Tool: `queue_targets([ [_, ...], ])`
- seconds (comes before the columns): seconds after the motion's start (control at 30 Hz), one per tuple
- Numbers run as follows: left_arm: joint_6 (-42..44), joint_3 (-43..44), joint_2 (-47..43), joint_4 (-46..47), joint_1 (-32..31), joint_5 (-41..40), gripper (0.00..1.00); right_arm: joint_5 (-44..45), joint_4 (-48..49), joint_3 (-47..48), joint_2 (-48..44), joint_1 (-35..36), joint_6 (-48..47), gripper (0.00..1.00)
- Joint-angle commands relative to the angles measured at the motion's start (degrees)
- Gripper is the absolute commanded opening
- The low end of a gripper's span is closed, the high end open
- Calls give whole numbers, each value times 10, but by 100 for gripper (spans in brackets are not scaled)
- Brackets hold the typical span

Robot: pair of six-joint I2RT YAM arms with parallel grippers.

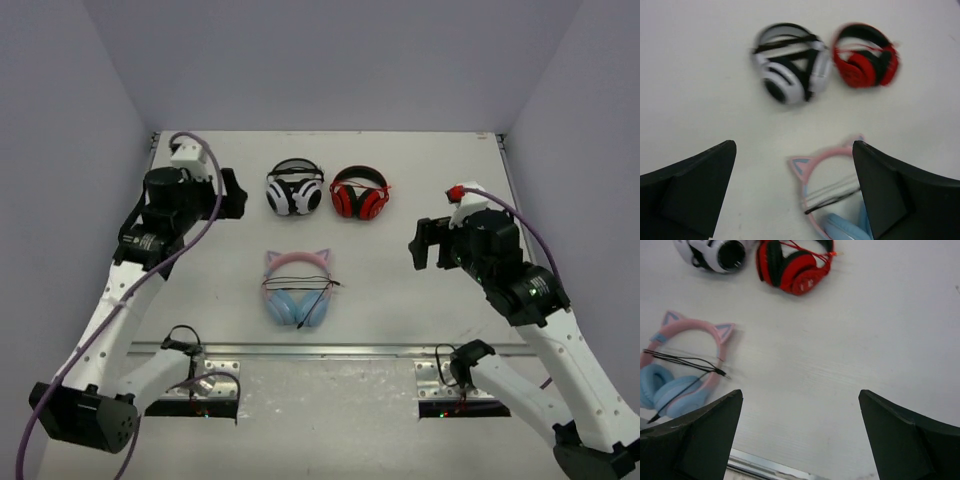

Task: Wrap the headphones

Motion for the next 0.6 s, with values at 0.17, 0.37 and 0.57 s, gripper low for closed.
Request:
queue_targets([
  [0.17,-170,-131,-150,-23,52,-459,100,213,-95,-17,-25,2,37,99],
  [0.37,-154,-199,-285,3,52,-462,100,203,-79,-61,-84,2,34,99],
  [0.57,-147,-204,-304,14,52,-441,100,221,-71,-79,-82,2,27,99],
])
